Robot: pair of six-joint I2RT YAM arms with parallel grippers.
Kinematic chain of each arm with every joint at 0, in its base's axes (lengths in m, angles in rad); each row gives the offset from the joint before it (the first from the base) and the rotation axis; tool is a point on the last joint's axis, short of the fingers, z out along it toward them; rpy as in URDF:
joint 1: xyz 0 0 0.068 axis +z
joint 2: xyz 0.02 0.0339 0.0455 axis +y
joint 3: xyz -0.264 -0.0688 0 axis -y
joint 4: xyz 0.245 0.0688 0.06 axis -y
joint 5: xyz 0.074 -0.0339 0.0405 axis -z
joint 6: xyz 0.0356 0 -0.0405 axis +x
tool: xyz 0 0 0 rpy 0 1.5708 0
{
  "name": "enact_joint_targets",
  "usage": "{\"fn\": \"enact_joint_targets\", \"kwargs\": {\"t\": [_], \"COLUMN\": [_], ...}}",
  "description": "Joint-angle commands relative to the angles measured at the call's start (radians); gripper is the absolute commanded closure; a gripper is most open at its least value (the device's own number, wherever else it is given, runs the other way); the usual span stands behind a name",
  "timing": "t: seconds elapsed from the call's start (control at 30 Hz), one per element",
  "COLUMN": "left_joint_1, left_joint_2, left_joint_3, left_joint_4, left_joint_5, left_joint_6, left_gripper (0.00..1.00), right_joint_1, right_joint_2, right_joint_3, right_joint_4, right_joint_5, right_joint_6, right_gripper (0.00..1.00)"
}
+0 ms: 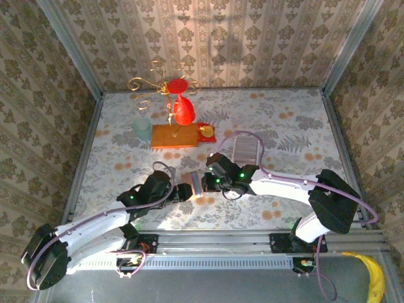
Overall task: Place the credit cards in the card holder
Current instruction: Open the card holder at the bottom-center of the table.
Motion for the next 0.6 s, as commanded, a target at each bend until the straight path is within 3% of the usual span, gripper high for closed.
{"fn": "enact_joint_targets", "kwargs": {"t": [0.0, 0.2, 0.57], "left_joint_1": [-0.001, 0.021, 0.146], "left_joint_2": [-0.050, -0.063, 0.073], "left_joint_3": [0.031, 0.044, 0.119], "left_joint_4": [-0.098, -0.105, -0.070], "left_joint_5": [-0.100, -0.109, -0.045], "left_joint_6": [0.009, 0.017, 0.136], "left_gripper": [0.21, 0.15, 0.20], "right_joint_1": [0.011, 0.015, 0.014], "right_joint_2": [-0.008, -0.002, 0.024], "right_joint_3": [0.010, 0.035, 0.056], "right_joint_4": [0.016, -0.007, -0.050], "right_joint_5": [-0.024, -0.030, -0.008], "right_joint_6": [0.008, -0.009, -0.035], "right_gripper": [1.00, 1.00, 1.00]}}
